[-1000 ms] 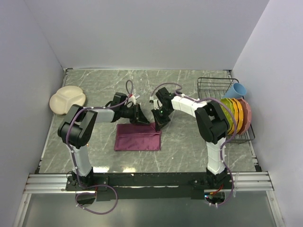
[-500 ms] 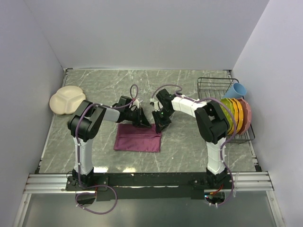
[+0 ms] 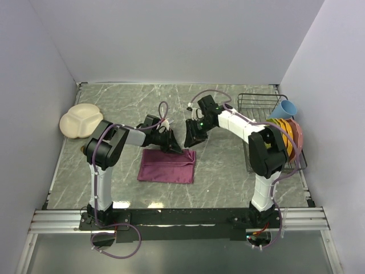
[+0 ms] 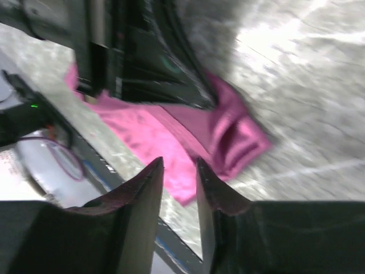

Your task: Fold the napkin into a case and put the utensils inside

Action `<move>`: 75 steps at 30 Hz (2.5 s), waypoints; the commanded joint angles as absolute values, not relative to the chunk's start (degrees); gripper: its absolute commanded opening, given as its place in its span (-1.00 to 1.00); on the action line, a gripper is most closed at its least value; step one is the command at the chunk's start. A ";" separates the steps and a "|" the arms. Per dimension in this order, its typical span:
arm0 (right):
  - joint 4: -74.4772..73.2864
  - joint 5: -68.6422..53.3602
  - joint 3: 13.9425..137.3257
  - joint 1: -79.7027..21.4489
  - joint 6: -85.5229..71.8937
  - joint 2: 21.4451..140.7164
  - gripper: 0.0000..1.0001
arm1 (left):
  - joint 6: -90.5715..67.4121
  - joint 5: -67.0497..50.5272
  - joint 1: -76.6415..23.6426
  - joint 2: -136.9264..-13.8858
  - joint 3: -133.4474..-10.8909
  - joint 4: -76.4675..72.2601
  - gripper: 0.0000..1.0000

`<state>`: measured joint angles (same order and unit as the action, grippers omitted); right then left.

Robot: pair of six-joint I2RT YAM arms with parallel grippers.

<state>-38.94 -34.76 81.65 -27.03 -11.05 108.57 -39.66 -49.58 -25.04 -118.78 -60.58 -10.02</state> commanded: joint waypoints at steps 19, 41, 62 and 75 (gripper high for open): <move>-33.40 -28.74 72.95 -26.80 -16.26 119.71 -0.53 | -38.15 -59.49 -21.71 -117.16 -57.22 -14.95 -0.08; -35.42 -23.55 78.14 -27.07 -10.64 119.80 -0.56 | 14.48 -43.89 -0.34 -87.83 -53.99 23.47 -0.03; -34.10 -22.85 76.64 -29.09 -8.97 118.56 -0.55 | 30.58 7.20 -61.96 -74.43 -25.75 -3.77 -0.05; -34.89 -23.03 78.05 -29.09 -7.56 119.71 -0.56 | 30.76 0.53 -58.98 -78.31 -33.21 2.98 -0.99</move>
<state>-37.10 -32.80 77.87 -28.75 -11.51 117.08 31.90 4.86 -60.86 -78.72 -29.30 -3.18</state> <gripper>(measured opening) 0.219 0.026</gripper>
